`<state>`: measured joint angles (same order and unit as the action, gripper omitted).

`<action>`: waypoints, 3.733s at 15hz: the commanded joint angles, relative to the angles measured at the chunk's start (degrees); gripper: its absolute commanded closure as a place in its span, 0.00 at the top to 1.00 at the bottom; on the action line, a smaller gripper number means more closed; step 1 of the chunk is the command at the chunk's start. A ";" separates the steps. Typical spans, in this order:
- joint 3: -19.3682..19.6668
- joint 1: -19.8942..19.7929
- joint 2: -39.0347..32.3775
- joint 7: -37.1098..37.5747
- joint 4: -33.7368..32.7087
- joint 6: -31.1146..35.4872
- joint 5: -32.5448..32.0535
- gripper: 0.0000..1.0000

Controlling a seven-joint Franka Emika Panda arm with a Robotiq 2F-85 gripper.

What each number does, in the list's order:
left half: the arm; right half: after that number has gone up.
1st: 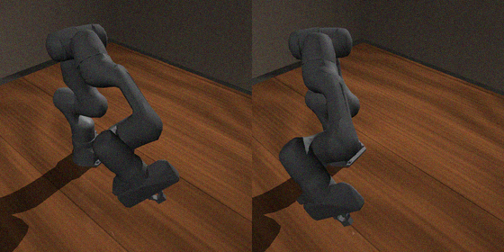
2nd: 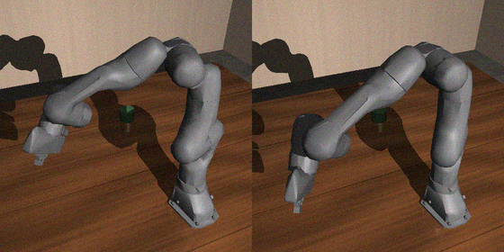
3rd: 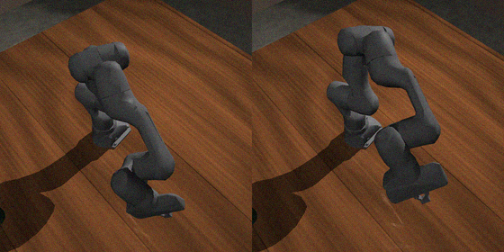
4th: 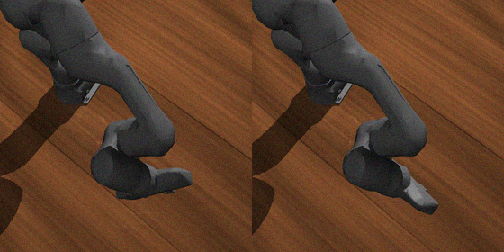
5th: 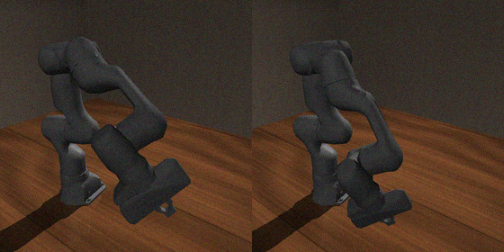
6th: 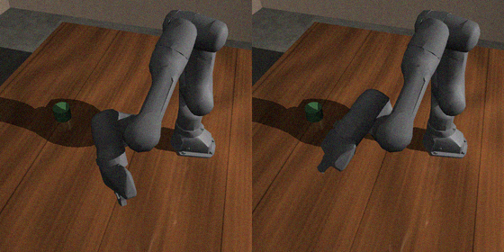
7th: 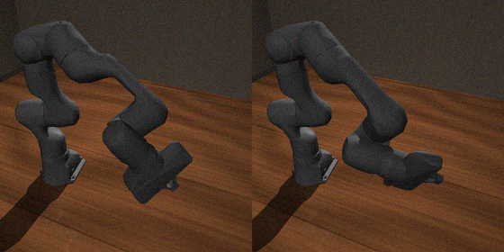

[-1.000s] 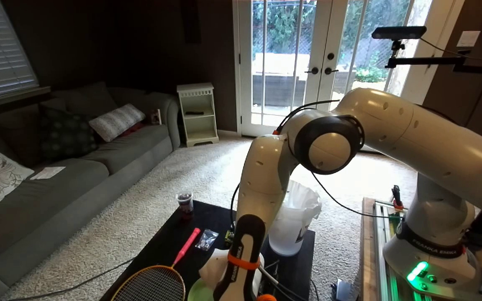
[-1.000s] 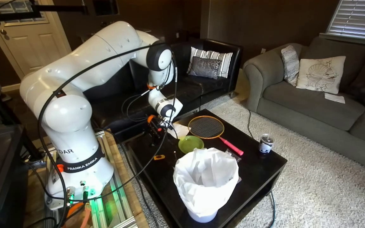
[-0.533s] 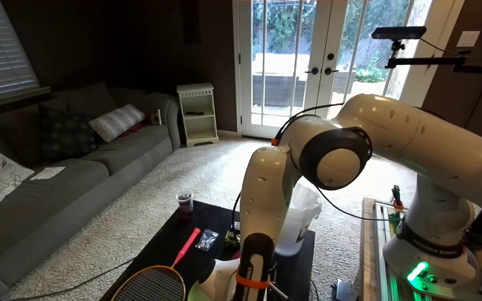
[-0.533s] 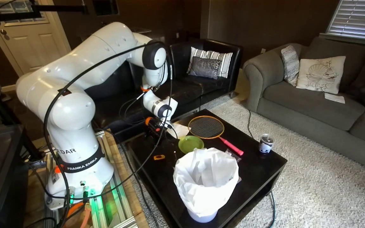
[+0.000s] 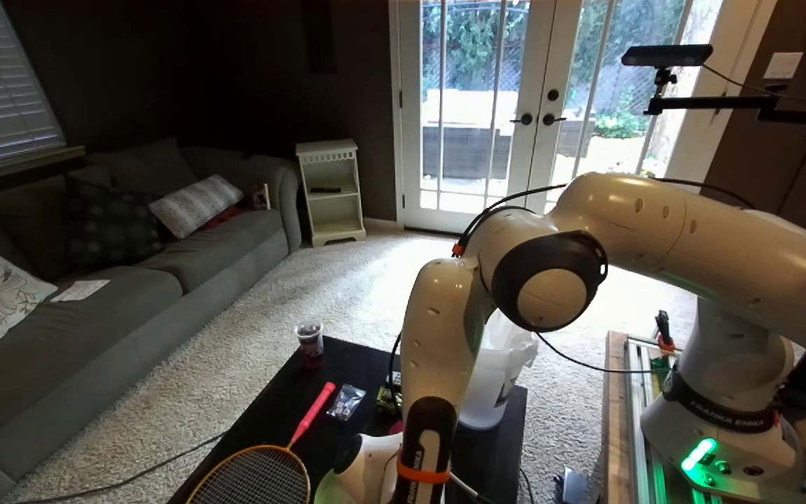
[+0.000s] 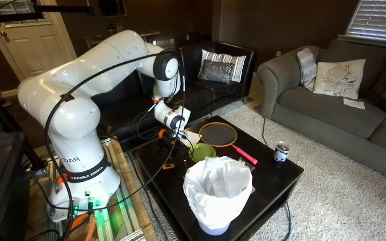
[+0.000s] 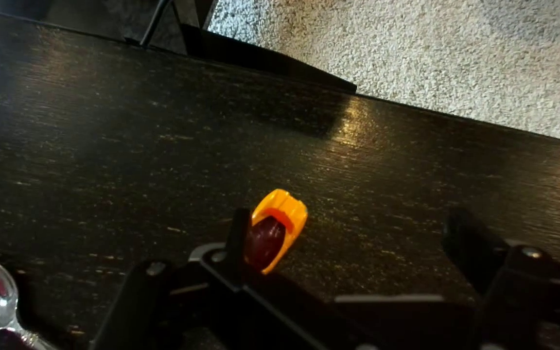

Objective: Turn the orange object upside down.

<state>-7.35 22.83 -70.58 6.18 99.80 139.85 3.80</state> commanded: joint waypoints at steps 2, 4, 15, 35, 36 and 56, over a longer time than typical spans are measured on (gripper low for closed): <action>-0.70 -0.79 -0.33 0.68 -0.58 -0.25 -1.36 1.00; -0.64 -0.80 -1.23 0.50 -1.31 -0.41 -1.48 1.00; 0.69 -0.64 -3.95 2.16 -2.22 0.61 -1.31 1.00; 0.03 -3.44 -9.95 2.66 -7.34 0.67 -0.60 0.82; -0.08 -3.58 -10.28 2.60 -7.77 0.29 -0.60 0.81; 1.55 -1.93 -6.16 6.52 -2.28 7.33 -0.67 0.50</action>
<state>-7.10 18.86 -80.12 9.24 92.78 141.44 3.69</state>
